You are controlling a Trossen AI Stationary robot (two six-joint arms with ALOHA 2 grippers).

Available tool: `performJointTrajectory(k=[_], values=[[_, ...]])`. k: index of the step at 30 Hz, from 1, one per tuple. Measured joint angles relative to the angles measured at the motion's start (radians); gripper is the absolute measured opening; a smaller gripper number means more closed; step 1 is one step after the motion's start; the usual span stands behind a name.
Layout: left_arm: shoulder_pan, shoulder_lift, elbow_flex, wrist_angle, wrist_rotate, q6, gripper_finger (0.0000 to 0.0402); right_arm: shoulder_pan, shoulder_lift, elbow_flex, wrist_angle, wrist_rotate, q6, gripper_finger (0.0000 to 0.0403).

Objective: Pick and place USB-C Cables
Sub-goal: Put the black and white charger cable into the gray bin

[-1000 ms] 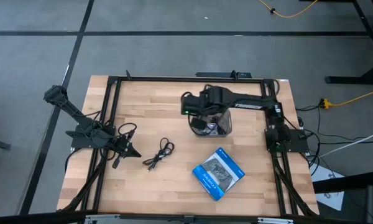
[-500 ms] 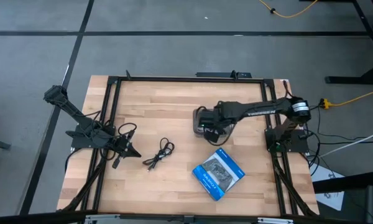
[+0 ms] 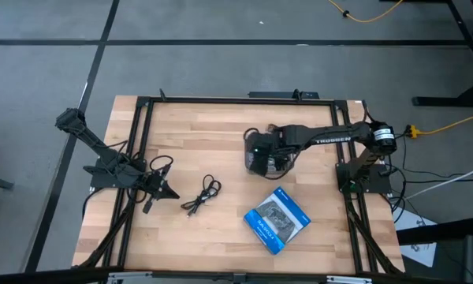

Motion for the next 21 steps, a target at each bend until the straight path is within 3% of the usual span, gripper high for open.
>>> performJointTrajectory(k=[6,11,14,21], values=[[0.0,0.0,0.0,0.002,-0.022,0.0,0.0,0.05,0.013,-0.02,0.538,-0.23,-0.271,0.0199],[0.0,0.0,0.0,0.003,-0.022,0.002,0.0,0.088,0.119,-0.027,0.817,-0.25,-0.35,0.02],[0.0,0.0,0.0,0.003,-0.023,0.002,0.0,0.104,0.205,0.007,0.865,-0.278,-0.366,0.02],[0.0,0.0,0.0,0.003,-0.024,0.002,0.0,0.107,0.412,0.212,0.754,-0.429,-0.4,0.02]])
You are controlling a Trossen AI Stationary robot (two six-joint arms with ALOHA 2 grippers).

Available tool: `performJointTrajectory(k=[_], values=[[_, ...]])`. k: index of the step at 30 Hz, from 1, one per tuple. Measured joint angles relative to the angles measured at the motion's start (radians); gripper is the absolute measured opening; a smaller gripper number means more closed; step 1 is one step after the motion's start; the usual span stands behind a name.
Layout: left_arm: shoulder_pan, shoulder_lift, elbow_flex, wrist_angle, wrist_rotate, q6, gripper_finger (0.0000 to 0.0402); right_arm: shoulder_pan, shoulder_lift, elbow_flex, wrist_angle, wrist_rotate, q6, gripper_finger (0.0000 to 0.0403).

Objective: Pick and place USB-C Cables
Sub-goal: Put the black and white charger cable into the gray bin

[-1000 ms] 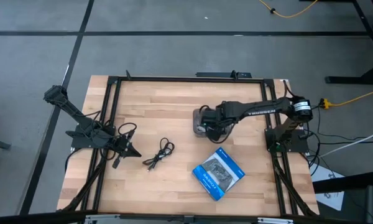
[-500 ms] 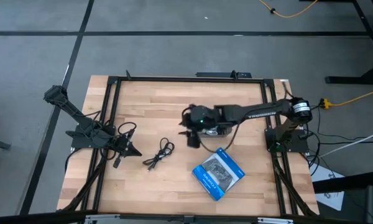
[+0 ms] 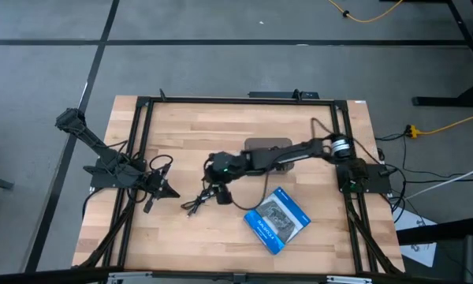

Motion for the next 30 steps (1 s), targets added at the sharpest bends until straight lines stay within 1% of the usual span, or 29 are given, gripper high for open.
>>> performJointTrajectory(k=[4,7,11,14,17,20,22,24,26,28,30], values=[[0.0,0.0,0.0,0.0,0.0,0.0,0.0,0.017,0.119,0.129,-0.155,-0.011,-0.114,0.02],[0.0,0.0,0.0,0.0,-0.001,0.0,0.0,0.028,0.19,0.203,-0.25,0.004,-0.171,0.02],[0.0,0.0,0.0,0.0,-0.002,0.0,0.0,0.032,0.263,0.251,-0.269,0.084,-0.147,0.02],[0.0,0.0,0.0,0.0,-0.005,0.0,0.0,0.033,0.29,0.257,-0.275,0.146,-0.11,0.02],[0.0,0.0,0.0,0.001,-0.006,0.0,0.0,0.034,0.29,0.257,-0.317,0.191,-0.082,0.0191],[0.0,0.0,0.0,0.001,-0.006,-0.001,0.0,0.036,0.278,0.256,-0.393,0.288,-0.033,0.0164],[0.0,0.0,0.0,0.001,-0.006,-0.001,0.0,0.033,0.276,0.268,-0.443,0.347,-0.018,0.0137],[0.0,0.0,0.0,0.001,-0.006,-0.001,0.0,0.033,0.273,0.295,-0.507,0.41,-0.016,0.0099],[0.0,0.0,0.0,0.001,-0.006,-0.001,0.0,0.033,0.273,0.339,-0.583,0.467,-0.031,0.0044],[0.0,0.0,0.0,0.001,-0.006,-0.002,0.0,0.034,0.262,0.39,-0.631,0.49,-0.059,0.0037],[0.0,0.0,0.0,0.001,-0.005,-0.002,0.0,0.033,0.24,0.451,-0.686,0.509,-0.042,0.0037]])
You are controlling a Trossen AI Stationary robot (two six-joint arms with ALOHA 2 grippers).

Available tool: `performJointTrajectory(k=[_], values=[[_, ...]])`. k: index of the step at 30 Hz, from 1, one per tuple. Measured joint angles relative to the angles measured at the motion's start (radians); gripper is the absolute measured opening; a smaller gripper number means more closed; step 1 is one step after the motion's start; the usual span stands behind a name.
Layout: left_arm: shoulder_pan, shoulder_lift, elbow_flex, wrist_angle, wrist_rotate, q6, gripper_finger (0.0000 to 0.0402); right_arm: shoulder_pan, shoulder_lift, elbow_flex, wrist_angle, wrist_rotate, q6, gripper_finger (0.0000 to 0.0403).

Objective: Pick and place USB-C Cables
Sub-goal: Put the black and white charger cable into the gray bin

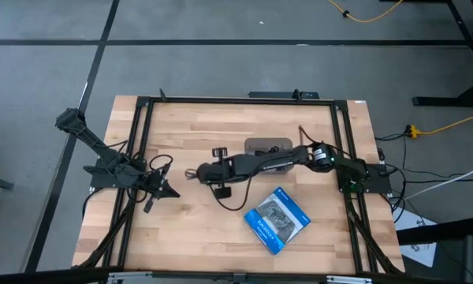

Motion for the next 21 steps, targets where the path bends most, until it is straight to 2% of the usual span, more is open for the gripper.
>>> performJointTrajectory(k=[7,10,16,21], values=[[0.0,0.0,0.0,0.0,0.001,-0.001,0.0,-0.005,-0.04,0.148,-0.253,0.062,0.005,0.0037],[0.0,0.0,0.0,0.0,0.002,-0.001,0.0,-0.009,-0.075,0.194,-0.436,0.072,0.08,0.0037],[0.0,0.0,0.0,0.0,0.009,-0.001,0.0,-0.021,-0.124,0.192,-0.763,0.156,0.275,0.0037],[0.0,0.0,0.0,0.0,0.009,0.0,0.0,-0.03,-0.24,0.103,-0.766,0.16,0.33,0.0037]])
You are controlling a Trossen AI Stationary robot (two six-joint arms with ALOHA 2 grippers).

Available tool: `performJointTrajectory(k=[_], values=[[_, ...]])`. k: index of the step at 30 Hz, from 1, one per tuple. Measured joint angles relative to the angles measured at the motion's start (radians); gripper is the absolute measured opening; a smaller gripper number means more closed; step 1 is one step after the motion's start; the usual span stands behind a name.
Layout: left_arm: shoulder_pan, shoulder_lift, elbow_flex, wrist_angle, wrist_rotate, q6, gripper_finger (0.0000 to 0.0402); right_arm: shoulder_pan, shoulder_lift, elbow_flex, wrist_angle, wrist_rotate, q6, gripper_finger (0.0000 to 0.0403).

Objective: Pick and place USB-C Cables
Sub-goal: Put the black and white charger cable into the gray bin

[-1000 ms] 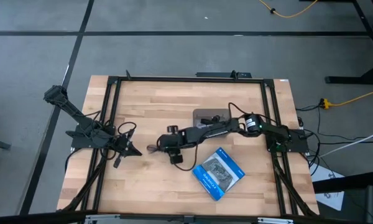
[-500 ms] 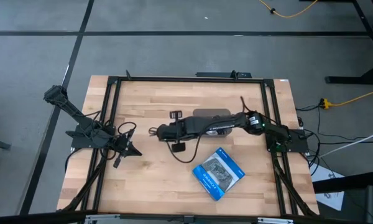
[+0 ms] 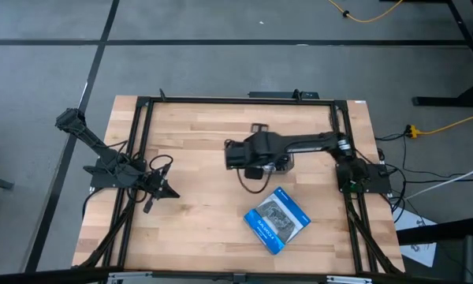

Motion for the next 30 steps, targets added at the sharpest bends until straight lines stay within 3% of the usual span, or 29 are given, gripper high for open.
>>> performJointTrajectory(k=[8,17,20,23,26,30], values=[[0.0,0.0,0.0,0.0,0.002,0.0,0.0,-0.001,-0.372,-0.466,0.068,0.034,0.222,0.0037],[0.0,0.0,0.0,0.001,-0.032,-0.009,0.0,0.008,-0.716,-1.023,0.736,-0.158,-0.002,0.0037],[0.0,0.0,0.0,0.002,-0.051,-0.047,0.0,-0.031,-0.762,-1.136,0.867,-0.17,-0.08,0.0037],[0.0,0.0,0.0,0.003,-0.059,-0.051,0.0,-0.078,-0.778,-1.214,0.941,-0.248,-0.09,0.0039],[0.0,0.0,0.0,0.004,-0.079,-0.05,0.0,-0.123,-0.78,-1.262,0.974,-0.326,-0.048,0.0075],[0.0,0.0,0.0,0.004,-0.081,-0.05,0.0,-0.163,-0.78,-1.276,0.973,-0.334,-0.014,0.0135]])
